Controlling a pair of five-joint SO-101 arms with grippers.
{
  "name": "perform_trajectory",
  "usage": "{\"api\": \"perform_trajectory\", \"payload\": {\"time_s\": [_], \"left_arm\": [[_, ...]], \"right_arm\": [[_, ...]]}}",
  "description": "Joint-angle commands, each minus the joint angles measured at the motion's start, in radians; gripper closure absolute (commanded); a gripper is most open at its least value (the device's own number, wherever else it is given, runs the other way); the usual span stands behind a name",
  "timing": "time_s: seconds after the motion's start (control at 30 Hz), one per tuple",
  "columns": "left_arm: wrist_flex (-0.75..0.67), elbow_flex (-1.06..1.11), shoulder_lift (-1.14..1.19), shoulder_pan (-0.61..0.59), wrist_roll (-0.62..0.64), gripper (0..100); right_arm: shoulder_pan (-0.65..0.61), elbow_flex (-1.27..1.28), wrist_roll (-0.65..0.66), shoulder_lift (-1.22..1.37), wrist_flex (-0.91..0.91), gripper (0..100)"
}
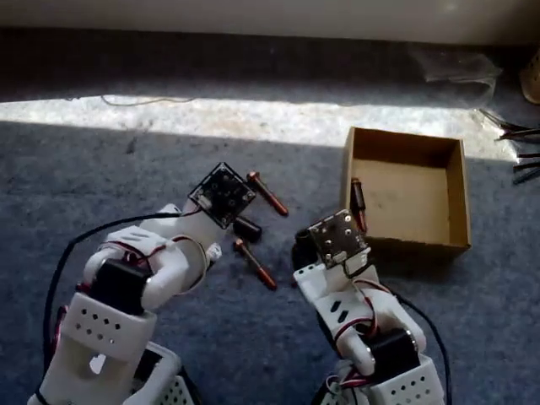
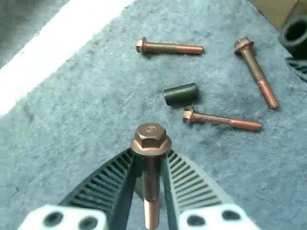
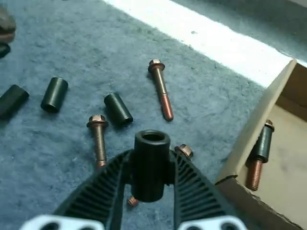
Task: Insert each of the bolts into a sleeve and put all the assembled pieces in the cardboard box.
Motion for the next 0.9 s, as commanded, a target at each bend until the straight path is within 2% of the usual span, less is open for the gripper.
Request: {"api": "perform_trajectory", "payload": {"time_s": [0.0, 0.27, 0.33, 0.5, 0.6, 0.77, 0.87], "left_arm": [[0.003, -0.070, -0.062, -0.082, -0.017, 99], [0.005, -0.297, -0.068, -0.108, -0.009, 99], [0.000, -0.344, -0.068, -0.105, 0.026, 99], [-0.005, -0.418, -0.062, -0.104, 0.094, 99], [-0.005, -0.420, -0.070, -0.104, 0.095, 99], [-0.026, -0.423, -0.071, -0.104, 0.158, 99], [-0.051, -0.423, -0.071, -0.096, 0.178, 99]], "right_arm": [[-0.067, -0.008, 0.008, -0.010, -0.087, 97.6], [-0.139, -0.005, 0.006, -0.004, -0.248, 97.6], [-0.142, 0.013, 0.006, -0.005, -0.285, 97.6], [-0.142, 0.151, 0.006, -0.004, -0.532, 97.6], [-0.142, 0.260, 0.005, -0.010, -0.573, 97.8], [-0.114, 0.249, -0.163, -0.010, -0.572, 99.4], [-0.099, 0.228, -0.183, -0.010, -0.572, 99.4]]}}
